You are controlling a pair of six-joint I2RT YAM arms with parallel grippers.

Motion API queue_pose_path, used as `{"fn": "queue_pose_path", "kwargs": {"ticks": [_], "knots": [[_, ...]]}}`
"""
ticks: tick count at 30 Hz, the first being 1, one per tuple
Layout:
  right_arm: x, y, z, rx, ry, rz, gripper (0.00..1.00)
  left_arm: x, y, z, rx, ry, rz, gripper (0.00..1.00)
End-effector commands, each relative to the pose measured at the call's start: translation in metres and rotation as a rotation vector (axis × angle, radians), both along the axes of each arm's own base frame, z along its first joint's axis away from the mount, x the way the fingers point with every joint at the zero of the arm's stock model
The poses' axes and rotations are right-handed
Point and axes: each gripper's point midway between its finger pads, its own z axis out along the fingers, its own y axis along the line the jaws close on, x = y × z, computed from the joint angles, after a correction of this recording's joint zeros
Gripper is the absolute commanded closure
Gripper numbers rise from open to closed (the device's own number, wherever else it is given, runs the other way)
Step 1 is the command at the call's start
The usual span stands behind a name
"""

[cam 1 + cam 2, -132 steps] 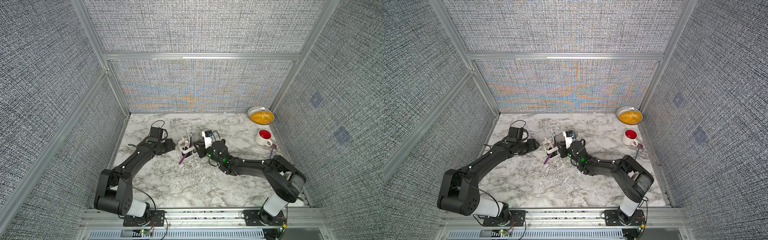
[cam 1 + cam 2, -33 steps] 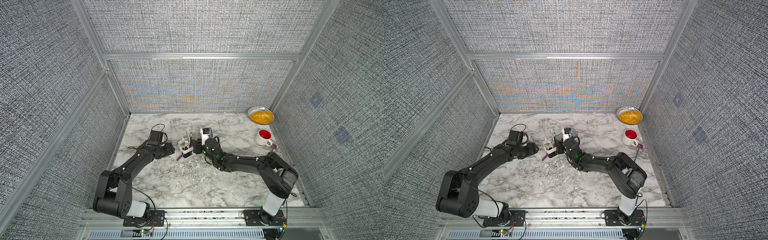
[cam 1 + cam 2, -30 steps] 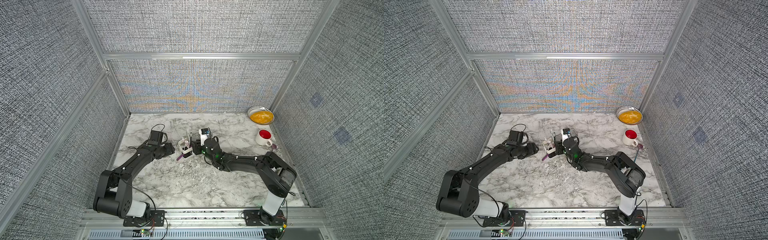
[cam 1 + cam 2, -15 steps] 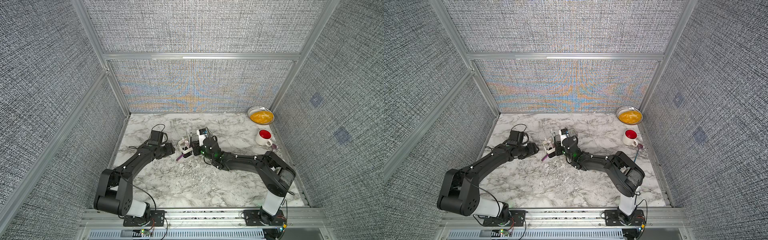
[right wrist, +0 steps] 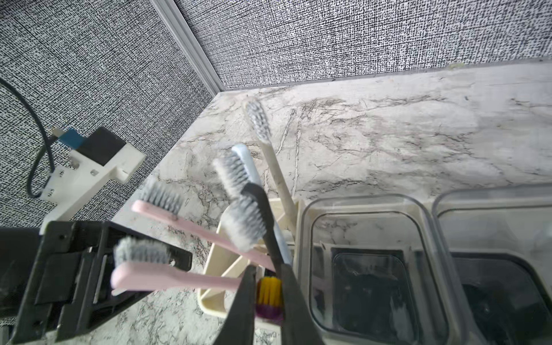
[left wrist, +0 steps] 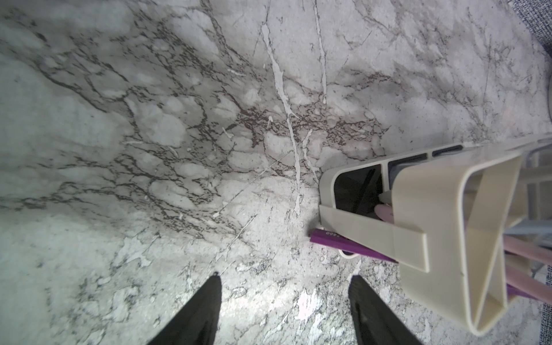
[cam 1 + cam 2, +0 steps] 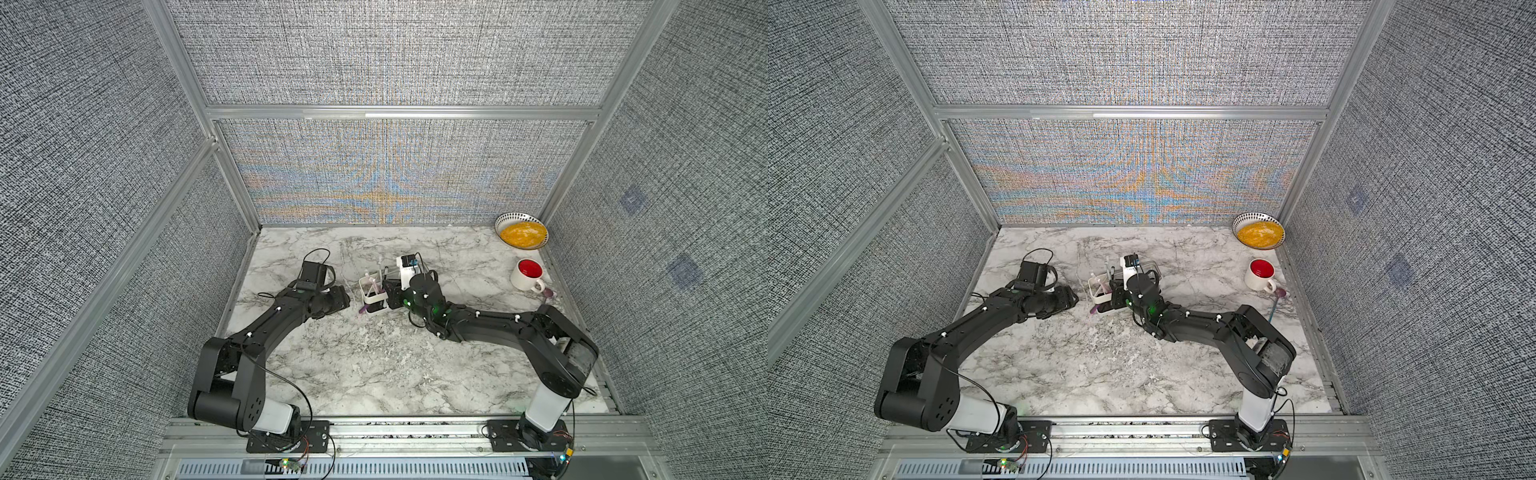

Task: Place the toothbrush into the toothbrush holder
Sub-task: Adjust the toothbrush at the toothbrush holder.

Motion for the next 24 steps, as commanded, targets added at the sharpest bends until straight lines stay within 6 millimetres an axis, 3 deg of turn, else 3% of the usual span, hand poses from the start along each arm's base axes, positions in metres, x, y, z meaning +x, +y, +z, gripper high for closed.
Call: {"fn": "queue_pose_path", "kwargs": {"ticks": [1,15,24], "knots": [[0.004,-0.005,0.007,-0.021,-0.023,-0.014,0.92,0.004,0.0,0.003,-0.003,-0.022,0.001,0.3],[0.005,-0.005,0.031,0.015,-0.031,0.039,0.92,0.003,-0.001,0.002,-0.005,-0.018,-0.002,0.3],[0.009,-0.004,0.033,-0.097,-0.064,0.071,0.92,0.004,-0.001,0.0,-0.007,-0.014,-0.002,0.3]]}}
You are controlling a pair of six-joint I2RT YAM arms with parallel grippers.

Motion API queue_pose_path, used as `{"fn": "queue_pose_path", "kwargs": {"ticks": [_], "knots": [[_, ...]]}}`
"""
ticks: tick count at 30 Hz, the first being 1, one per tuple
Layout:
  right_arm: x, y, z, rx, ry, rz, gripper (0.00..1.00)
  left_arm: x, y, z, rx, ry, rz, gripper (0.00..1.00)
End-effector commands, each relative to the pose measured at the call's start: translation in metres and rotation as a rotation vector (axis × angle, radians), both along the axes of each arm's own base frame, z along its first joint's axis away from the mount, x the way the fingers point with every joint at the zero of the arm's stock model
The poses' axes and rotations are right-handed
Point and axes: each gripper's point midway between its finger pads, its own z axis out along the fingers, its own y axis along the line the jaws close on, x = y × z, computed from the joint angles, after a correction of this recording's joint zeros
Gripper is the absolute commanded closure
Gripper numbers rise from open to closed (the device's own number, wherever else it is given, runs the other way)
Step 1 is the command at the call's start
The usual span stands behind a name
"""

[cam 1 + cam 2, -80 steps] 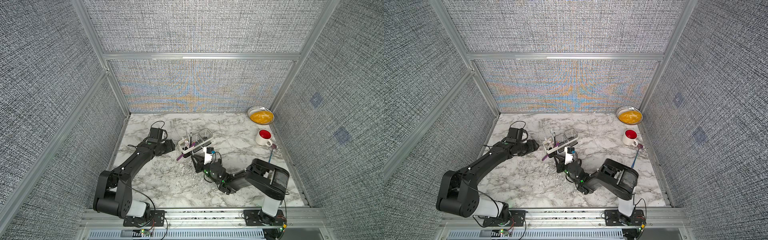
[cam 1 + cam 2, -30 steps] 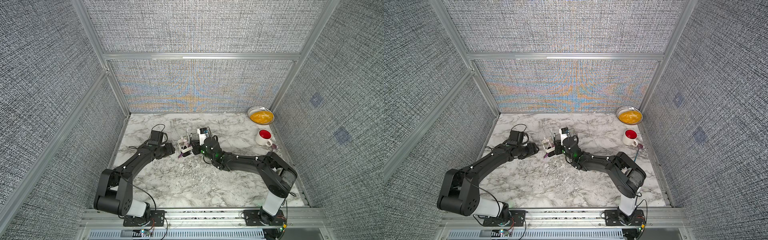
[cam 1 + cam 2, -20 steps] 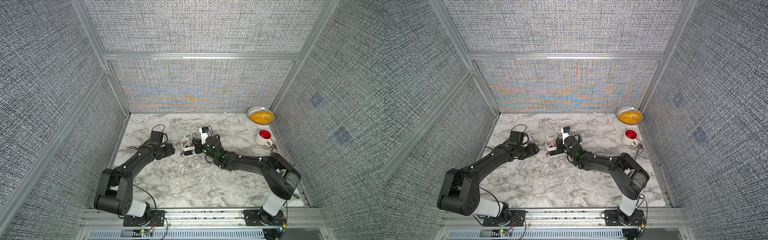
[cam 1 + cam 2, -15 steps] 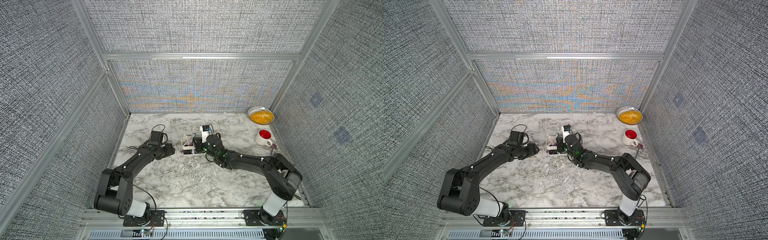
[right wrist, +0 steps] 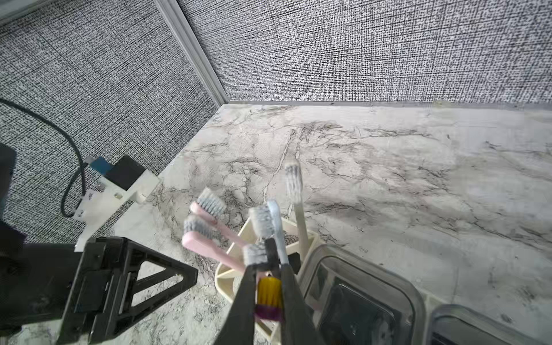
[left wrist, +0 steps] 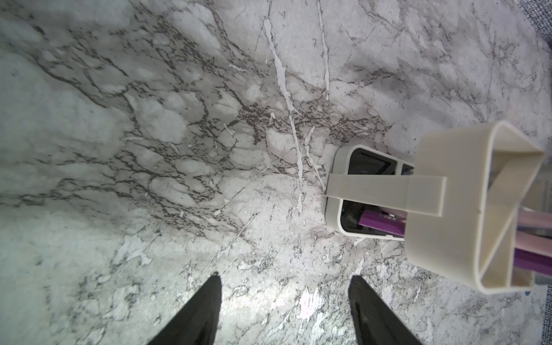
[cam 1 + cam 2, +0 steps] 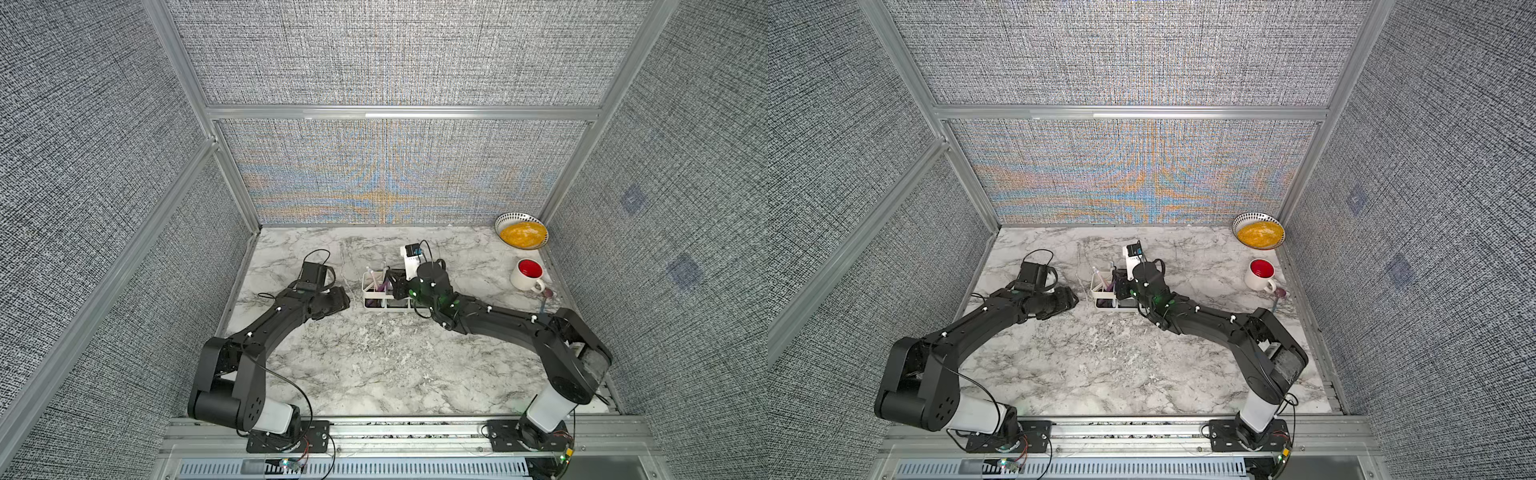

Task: Place the toothbrush into the toothbrush holder
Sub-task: Adjust the toothbrush at the toothbrush holder.

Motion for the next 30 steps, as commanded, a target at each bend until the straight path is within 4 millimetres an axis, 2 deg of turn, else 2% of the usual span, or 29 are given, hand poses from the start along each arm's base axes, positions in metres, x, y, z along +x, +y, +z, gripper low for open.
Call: {"fn": "queue_pose_path", "kwargs": {"ticks": [1,15,21,30], "knots": [[0.002,0.002,-0.006,-0.087,-0.007,0.025,0.92,0.004,-0.001,0.002,-0.007,-0.019,-0.002,0.3],[-0.003,0.004,-0.039,-0.213,0.023,0.044,0.9,0.005,-0.001,0.003,-0.007,-0.021,0.0,0.3],[-0.003,-0.005,-0.032,-0.215,0.007,0.01,0.7,0.004,-0.001,0.004,-0.005,-0.023,0.002,0.3],[-0.01,-0.024,-0.019,-0.215,-0.024,-0.034,0.47,0.005,0.0,0.007,-0.005,-0.028,0.004,0.3]]}}
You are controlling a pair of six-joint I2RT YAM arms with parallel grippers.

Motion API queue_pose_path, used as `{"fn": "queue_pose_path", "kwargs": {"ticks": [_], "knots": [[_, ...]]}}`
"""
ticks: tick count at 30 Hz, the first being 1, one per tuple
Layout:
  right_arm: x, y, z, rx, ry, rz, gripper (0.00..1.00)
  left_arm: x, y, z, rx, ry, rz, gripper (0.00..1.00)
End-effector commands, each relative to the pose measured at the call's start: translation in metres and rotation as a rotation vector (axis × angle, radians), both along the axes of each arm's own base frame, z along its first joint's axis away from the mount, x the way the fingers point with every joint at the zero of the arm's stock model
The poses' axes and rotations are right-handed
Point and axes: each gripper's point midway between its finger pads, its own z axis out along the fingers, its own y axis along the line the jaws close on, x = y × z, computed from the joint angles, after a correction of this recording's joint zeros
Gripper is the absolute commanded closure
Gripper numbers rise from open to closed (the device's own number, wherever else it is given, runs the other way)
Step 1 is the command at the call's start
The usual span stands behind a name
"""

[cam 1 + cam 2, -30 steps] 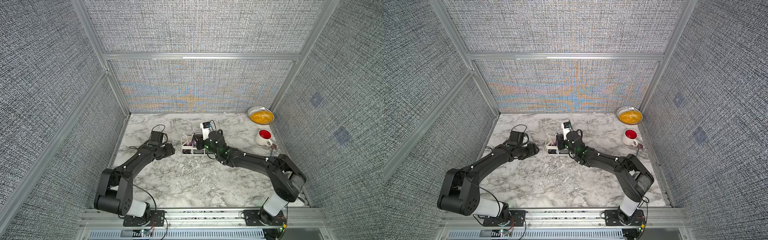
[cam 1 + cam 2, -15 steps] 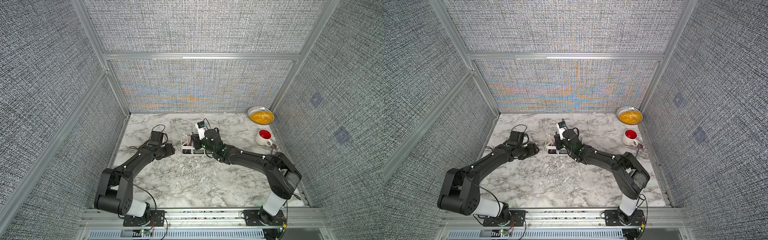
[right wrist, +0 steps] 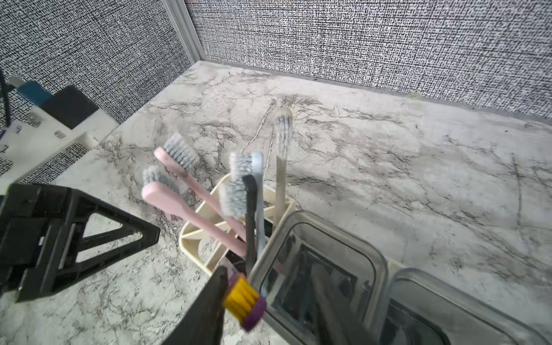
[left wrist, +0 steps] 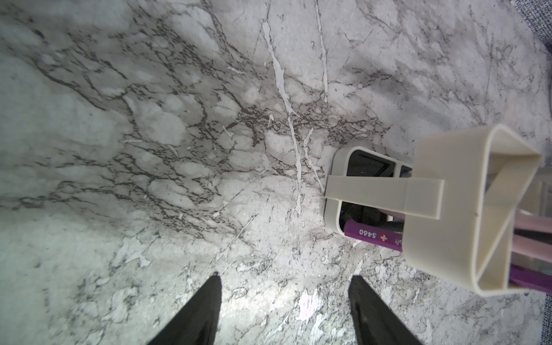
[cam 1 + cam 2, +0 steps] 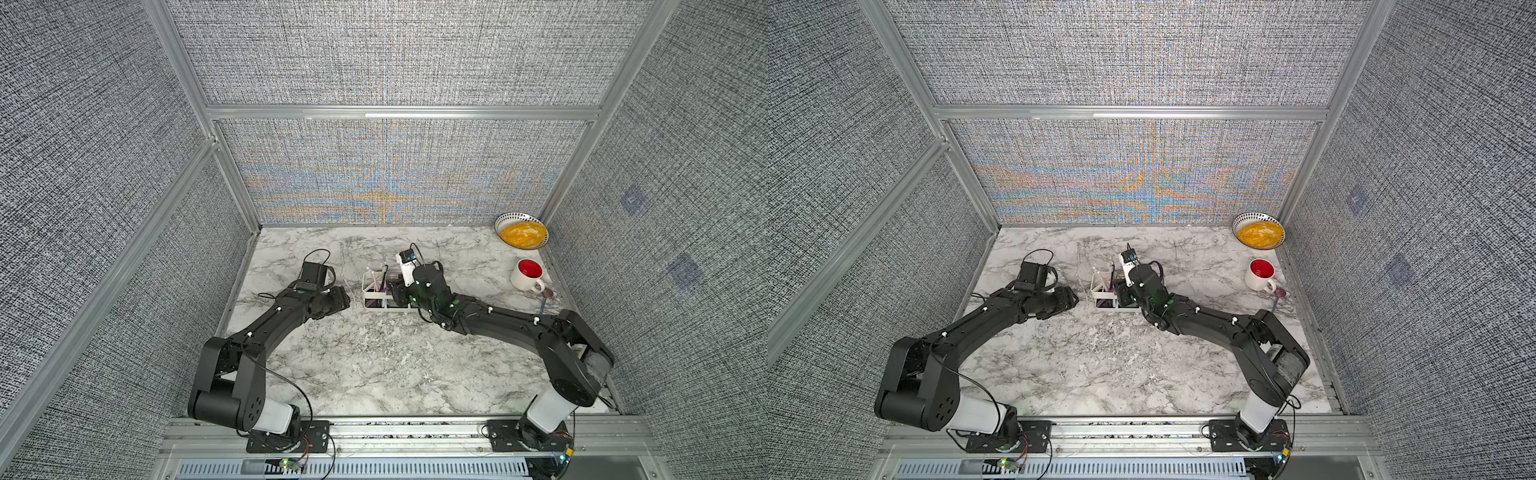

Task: Place the toothbrush into the toothbrush holder
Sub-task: Adjust the toothbrush at the toothbrush holder.

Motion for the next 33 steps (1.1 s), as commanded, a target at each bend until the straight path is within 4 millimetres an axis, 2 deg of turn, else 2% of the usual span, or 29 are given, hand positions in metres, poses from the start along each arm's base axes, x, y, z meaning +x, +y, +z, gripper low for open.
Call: {"fn": "queue_pose_path", "kwargs": {"ticks": [1,11,17,25,28,33], "knots": [[-0.001,-0.008,0.007,-0.002,-0.025,-0.025,0.45,0.004,0.0,0.006,-0.002,-0.021,0.005,0.3],[-0.005,-0.015,0.031,0.037,-0.062,-0.035,0.4,0.006,0.0,0.007,-0.001,-0.023,0.009,0.3],[-0.006,-0.009,0.027,0.068,-0.036,-0.022,0.4,0.006,-0.002,0.006,-0.007,-0.02,0.007,0.3],[-0.013,-0.015,0.031,0.144,-0.015,-0.048,0.35,0.006,-0.002,0.004,-0.005,-0.017,0.005,0.3],[-0.017,-0.008,0.031,0.181,0.006,-0.019,0.35,0.007,-0.003,0.003,-0.009,-0.015,0.004,0.3],[-0.019,0.004,0.019,0.204,0.041,0.004,0.34,0.007,-0.003,0.003,-0.01,-0.017,0.002,0.3]]}}
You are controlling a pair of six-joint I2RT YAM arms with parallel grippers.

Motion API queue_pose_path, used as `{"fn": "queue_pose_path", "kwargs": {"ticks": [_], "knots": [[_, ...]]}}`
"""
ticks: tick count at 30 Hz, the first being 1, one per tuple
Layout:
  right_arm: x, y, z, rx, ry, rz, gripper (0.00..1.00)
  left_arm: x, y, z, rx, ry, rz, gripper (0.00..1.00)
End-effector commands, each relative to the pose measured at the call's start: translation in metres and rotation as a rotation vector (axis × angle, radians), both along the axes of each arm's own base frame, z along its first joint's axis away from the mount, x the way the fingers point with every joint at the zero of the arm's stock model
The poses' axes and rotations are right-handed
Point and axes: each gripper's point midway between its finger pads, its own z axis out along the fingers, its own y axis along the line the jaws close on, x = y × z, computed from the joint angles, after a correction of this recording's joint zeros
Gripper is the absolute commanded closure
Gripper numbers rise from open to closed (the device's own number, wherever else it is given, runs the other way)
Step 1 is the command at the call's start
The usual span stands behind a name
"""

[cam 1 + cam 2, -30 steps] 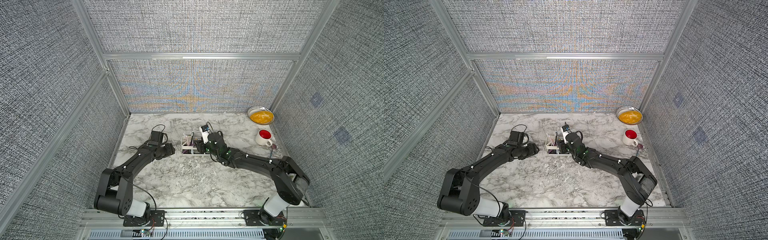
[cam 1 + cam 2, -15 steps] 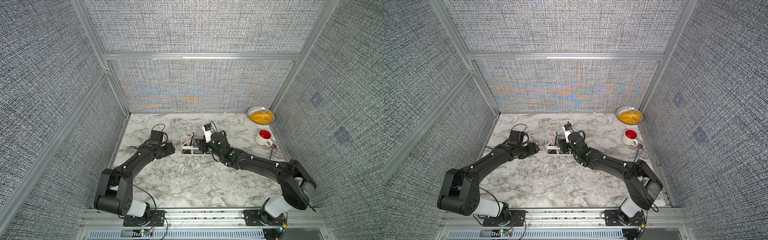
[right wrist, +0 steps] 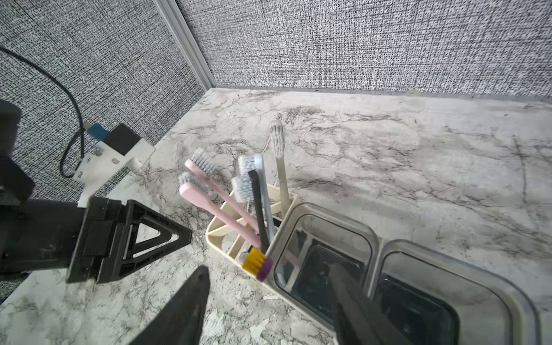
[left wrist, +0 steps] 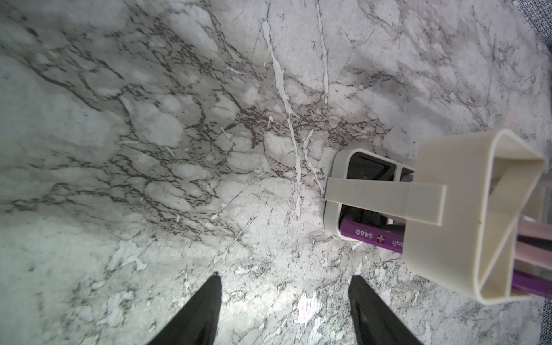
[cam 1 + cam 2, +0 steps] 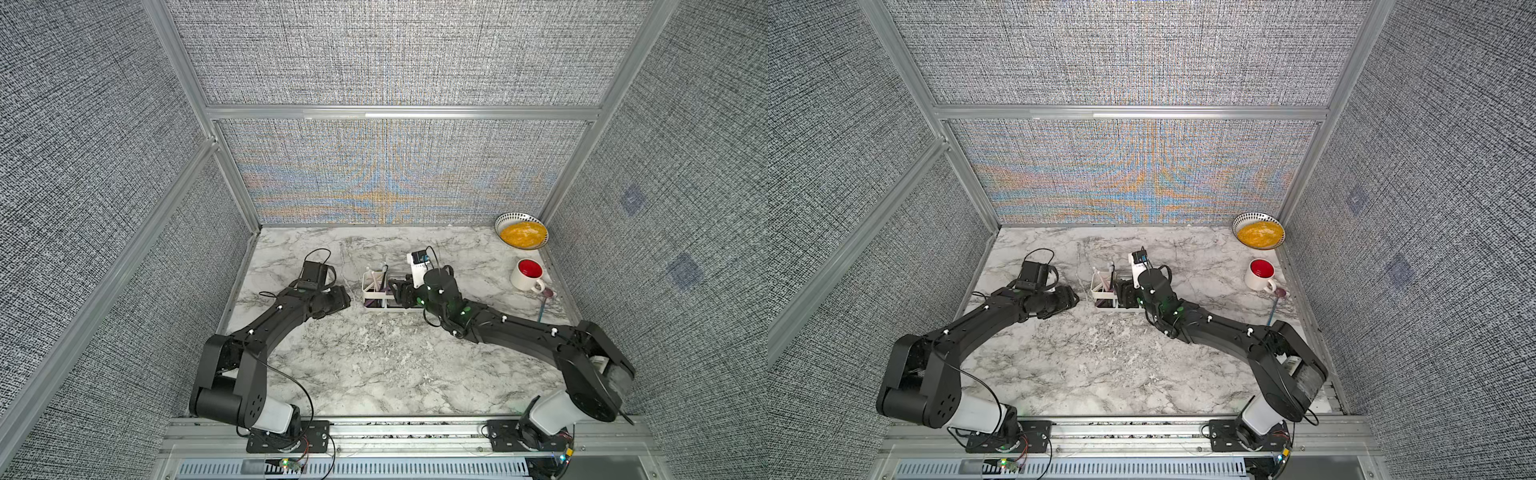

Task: Place the toothbrush into the toothbrush holder
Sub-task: Adjust the toothbrush at the toothbrush holder.

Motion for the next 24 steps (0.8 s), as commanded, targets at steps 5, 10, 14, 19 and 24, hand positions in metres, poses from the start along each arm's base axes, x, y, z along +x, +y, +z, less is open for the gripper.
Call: {"fn": "queue_pose_path", "kwargs": {"ticks": [5,10,14,19,24], "knots": [[0.001,0.019,-0.008,0.052,0.022,0.03,0.35,0.002,-0.001,0.004,-0.004,-0.021,-0.002,0.3],[0.008,0.026,-0.018,0.041,0.026,0.029,0.38,0.003,-0.002,0.003,-0.008,-0.019,-0.004,0.3],[0.014,0.029,-0.025,0.028,0.027,0.017,0.45,0.002,-0.001,0.003,-0.005,-0.021,-0.002,0.3],[0.02,0.028,-0.027,0.022,0.007,-0.009,0.61,0.001,0.0,0.001,-0.001,-0.018,-0.003,0.3],[0.021,0.024,-0.021,0.018,-0.011,-0.021,0.82,0.001,0.0,0.0,0.0,-0.017,-0.004,0.3]]}}
